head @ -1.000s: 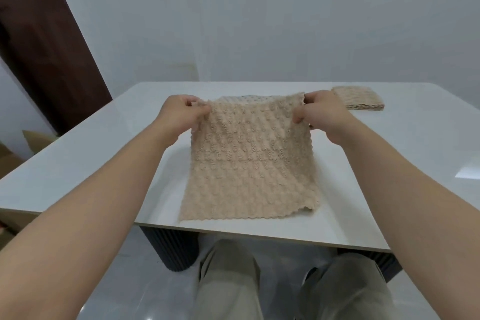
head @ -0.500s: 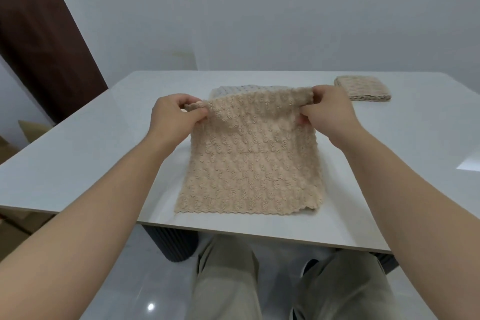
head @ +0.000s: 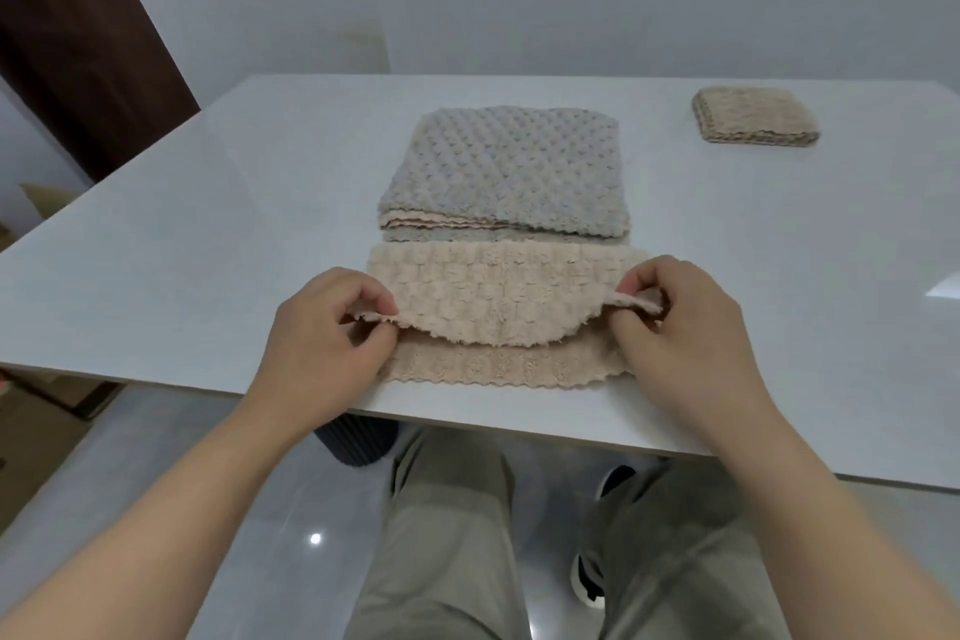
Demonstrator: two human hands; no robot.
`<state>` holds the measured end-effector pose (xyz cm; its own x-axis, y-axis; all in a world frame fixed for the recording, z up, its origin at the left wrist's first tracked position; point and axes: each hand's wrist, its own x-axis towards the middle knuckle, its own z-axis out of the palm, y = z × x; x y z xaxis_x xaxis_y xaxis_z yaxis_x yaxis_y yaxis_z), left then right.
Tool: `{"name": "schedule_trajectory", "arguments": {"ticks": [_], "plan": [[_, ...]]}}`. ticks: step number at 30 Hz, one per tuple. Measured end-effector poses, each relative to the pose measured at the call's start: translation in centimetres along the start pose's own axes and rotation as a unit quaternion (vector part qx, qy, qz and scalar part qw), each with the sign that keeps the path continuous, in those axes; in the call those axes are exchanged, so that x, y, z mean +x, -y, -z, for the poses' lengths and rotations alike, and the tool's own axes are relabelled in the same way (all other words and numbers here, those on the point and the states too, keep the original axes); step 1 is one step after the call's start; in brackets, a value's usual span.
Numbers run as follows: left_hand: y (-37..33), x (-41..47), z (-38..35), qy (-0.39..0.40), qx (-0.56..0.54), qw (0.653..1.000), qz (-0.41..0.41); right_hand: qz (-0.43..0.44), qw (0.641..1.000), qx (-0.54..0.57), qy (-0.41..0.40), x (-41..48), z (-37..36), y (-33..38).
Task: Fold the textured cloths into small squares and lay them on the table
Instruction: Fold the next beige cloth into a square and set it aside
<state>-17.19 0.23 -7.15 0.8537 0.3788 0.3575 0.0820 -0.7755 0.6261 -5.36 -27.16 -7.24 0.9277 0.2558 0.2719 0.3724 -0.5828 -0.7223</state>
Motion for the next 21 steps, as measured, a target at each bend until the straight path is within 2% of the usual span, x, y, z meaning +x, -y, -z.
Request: {"name": "schedule_trajectory", "arguments": {"ticks": [9,16,21], "plan": [[1.3,-1.1,-0.1,-0.006,0.029,0.998,-0.055,0.035,0.999,0.000,0.031,-1.2,0.5,-1.1],[2.0,-1.5,-0.5,0.042,0.047,0.992,-0.113,0.061,0.997,-0.040,0.023,-1.4,-0.1,-1.2],[1.9,-1.4,-0.7,0.035,0.094,0.980,-0.169,0.080,0.996,-0.024,0.034,-1.8,0.2,-0.8]]}}
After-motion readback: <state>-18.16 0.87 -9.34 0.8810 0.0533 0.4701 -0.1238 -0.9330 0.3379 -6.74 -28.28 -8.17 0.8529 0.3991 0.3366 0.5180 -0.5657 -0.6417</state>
